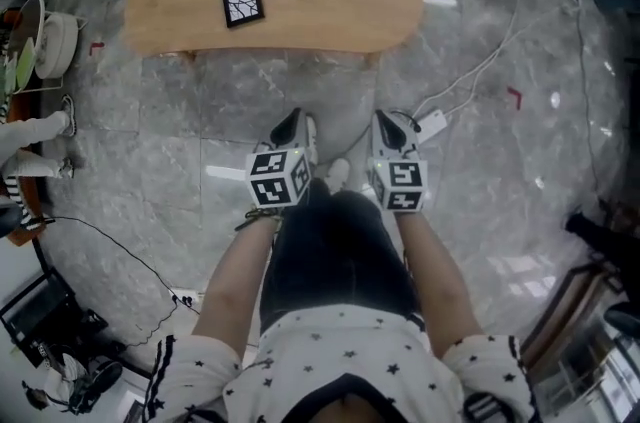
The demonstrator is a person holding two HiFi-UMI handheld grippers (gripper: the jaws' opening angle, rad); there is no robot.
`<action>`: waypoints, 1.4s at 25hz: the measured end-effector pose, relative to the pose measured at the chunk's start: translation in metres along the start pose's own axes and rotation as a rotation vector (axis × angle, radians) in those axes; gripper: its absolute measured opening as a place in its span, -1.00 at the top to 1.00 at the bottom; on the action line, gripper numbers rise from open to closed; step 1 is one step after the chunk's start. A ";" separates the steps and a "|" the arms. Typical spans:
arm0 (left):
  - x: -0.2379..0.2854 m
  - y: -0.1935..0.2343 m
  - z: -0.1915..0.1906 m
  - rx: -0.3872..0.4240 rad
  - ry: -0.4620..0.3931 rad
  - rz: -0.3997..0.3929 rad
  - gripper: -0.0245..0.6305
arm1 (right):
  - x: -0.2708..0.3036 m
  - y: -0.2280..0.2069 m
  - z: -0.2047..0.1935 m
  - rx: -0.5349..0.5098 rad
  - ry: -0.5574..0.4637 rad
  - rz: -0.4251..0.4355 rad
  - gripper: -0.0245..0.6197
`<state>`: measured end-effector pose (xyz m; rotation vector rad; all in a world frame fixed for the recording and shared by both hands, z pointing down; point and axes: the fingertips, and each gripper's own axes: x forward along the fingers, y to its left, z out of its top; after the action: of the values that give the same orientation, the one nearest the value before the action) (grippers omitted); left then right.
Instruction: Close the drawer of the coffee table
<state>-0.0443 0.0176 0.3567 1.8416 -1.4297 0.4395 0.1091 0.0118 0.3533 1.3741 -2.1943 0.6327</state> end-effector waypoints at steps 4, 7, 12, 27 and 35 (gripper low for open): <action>-0.022 -0.018 0.015 0.000 -0.024 -0.019 0.90 | -0.018 0.013 0.018 -0.005 -0.026 0.038 0.90; -0.041 -0.035 0.017 0.012 -0.012 -0.038 0.90 | -0.037 0.022 0.025 -0.017 -0.022 0.067 0.90; -0.067 -0.053 0.026 0.010 -0.010 -0.061 0.90 | -0.060 0.033 0.041 -0.021 -0.037 0.086 0.90; -0.116 -0.093 0.035 0.035 -0.019 -0.110 0.90 | -0.112 0.061 0.078 -0.049 -0.076 0.142 0.90; -0.124 -0.108 0.038 0.084 -0.014 -0.139 0.90 | -0.125 0.064 0.084 -0.083 -0.094 0.149 0.90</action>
<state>0.0107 0.0842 0.2112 2.0007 -1.2996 0.4236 0.0866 0.0727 0.2034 1.2300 -2.3864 0.5316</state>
